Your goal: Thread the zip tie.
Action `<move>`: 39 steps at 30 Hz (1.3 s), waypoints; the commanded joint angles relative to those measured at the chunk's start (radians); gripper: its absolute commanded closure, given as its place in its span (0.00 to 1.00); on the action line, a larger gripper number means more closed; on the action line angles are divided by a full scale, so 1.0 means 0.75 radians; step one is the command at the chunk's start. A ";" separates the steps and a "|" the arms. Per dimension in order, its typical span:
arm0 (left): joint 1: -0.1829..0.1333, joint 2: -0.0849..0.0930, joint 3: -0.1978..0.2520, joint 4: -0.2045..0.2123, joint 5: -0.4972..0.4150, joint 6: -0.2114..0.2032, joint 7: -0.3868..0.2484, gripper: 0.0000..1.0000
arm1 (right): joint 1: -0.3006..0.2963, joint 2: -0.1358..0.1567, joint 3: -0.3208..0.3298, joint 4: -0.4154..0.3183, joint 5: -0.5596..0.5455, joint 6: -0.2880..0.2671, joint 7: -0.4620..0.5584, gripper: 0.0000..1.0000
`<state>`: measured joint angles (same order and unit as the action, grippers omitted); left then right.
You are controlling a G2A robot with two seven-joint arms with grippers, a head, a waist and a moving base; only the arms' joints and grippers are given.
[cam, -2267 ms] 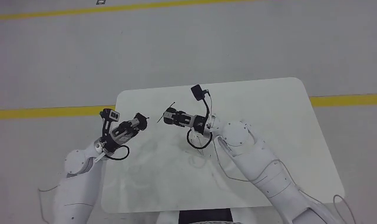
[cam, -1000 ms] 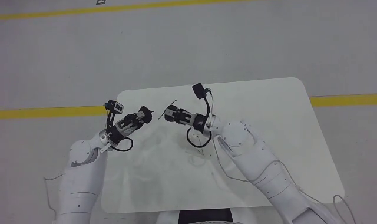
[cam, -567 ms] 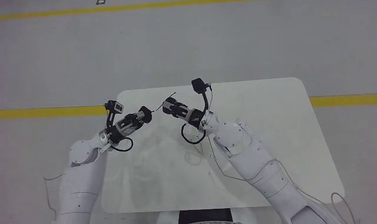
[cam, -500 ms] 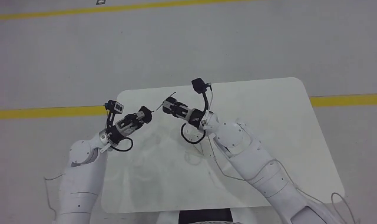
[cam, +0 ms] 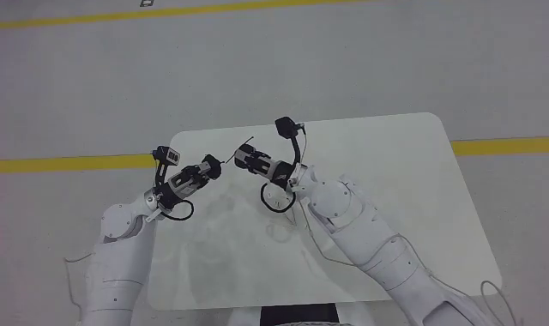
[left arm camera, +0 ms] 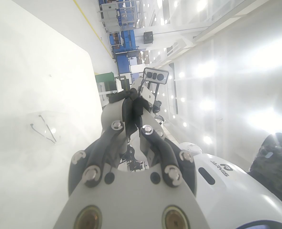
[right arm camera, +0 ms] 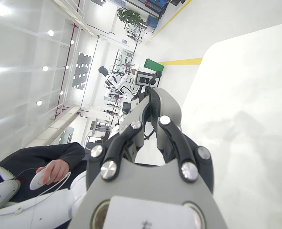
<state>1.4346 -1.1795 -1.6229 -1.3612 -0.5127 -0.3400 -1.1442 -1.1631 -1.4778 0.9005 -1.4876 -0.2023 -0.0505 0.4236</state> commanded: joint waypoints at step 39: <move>0.000 0.000 0.000 0.000 0.000 0.000 0.000 1.00 | 0.002 -0.013 -0.031 -0.003 -0.075 0.043 -0.081 1.00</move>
<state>1.4346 -1.1795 -1.6229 -1.3612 -0.5127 -0.3400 -1.1442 -1.1609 -1.4876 0.8766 -1.4888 -0.2589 -0.0181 0.3626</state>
